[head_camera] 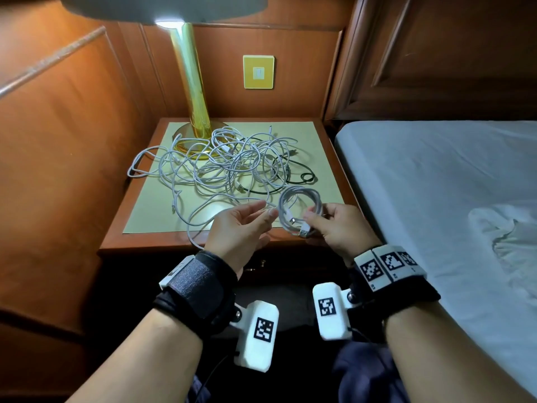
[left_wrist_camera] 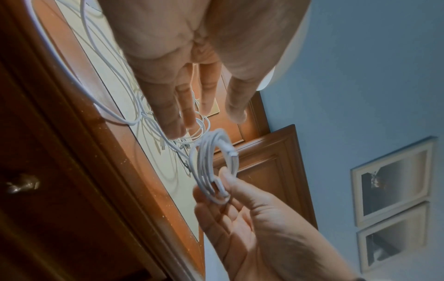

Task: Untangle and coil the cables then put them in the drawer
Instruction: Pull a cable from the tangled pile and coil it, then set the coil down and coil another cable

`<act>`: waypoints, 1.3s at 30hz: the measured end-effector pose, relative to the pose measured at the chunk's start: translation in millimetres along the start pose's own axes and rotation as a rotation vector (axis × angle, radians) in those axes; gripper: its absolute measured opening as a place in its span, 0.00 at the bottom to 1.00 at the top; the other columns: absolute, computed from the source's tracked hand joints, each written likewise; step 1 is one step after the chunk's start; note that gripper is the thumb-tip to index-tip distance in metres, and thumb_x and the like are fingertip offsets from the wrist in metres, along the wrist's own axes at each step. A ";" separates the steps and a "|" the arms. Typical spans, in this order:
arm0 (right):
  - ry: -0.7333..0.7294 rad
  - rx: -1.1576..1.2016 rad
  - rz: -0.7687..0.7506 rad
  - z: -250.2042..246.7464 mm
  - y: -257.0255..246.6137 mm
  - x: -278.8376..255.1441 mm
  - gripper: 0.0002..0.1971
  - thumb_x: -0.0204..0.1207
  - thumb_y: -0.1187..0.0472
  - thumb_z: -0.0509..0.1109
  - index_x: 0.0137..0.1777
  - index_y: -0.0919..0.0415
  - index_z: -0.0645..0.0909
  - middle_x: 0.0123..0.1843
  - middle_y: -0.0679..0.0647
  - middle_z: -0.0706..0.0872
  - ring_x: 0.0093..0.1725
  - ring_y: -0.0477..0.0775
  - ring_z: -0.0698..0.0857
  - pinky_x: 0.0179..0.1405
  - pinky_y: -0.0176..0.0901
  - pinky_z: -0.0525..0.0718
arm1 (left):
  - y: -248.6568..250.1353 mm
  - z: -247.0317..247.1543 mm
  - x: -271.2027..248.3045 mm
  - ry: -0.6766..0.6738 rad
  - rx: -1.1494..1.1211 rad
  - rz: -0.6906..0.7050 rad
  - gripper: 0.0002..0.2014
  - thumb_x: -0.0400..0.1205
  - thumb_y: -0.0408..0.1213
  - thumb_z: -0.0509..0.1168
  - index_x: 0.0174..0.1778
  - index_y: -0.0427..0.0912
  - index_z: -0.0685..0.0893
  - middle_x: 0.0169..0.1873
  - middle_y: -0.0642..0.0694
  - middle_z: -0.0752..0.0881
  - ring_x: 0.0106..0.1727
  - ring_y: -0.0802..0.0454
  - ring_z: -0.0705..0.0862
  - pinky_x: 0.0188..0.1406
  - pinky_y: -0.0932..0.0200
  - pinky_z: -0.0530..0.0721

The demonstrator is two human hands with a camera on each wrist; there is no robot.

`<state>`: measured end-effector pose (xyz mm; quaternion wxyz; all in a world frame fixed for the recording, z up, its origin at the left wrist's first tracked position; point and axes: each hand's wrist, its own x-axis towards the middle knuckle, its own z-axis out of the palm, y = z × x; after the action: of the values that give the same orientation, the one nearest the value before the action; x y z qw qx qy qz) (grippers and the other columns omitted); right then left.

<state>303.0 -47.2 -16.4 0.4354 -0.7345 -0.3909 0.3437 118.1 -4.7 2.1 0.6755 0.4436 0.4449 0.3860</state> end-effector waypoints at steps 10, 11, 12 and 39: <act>0.308 -0.153 0.256 -41.0 39.0 46.2 0.13 0.74 0.55 0.76 0.33 0.63 0.86 0.29 0.58 0.90 0.31 0.58 0.92 0.45 0.61 0.92 | -4.3 -7.7 11.6 -0.023 0.339 0.099 0.27 0.64 0.56 0.77 0.58 0.53 0.90 0.50 0.54 0.93 0.55 0.58 0.90 0.64 0.41 0.86; 0.320 -0.162 0.261 -40.5 38.3 47.3 0.13 0.74 0.54 0.77 0.34 0.64 0.86 0.29 0.57 0.90 0.30 0.57 0.92 0.42 0.60 0.93 | -3.8 -7.4 11.1 -0.019 0.351 0.099 0.25 0.65 0.55 0.77 0.57 0.53 0.90 0.50 0.55 0.92 0.54 0.58 0.90 0.62 0.41 0.87; 0.330 -0.180 0.266 -40.2 39.2 49.2 0.14 0.73 0.53 0.77 0.35 0.63 0.86 0.29 0.56 0.90 0.29 0.57 0.91 0.41 0.59 0.93 | -3.4 -7.2 10.6 -0.016 0.363 0.098 0.23 0.65 0.54 0.77 0.56 0.54 0.90 0.50 0.55 0.92 0.54 0.58 0.90 0.60 0.41 0.88; -0.114 -0.452 -0.104 30.6 -40.2 -13.2 0.07 0.79 0.47 0.71 0.49 0.49 0.80 0.46 0.48 0.86 0.46 0.50 0.86 0.45 0.43 0.80 | 5.1 -103.6 0.0 0.159 0.778 0.044 0.07 0.79 0.46 0.74 0.49 0.49 0.87 0.36 0.51 0.84 0.42 0.49 0.84 0.44 0.53 0.86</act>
<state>260.1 -34.8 10.4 0.2543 -0.7715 -0.5193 0.2654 19.8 23.5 -14.9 0.4121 0.6444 0.5993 0.2360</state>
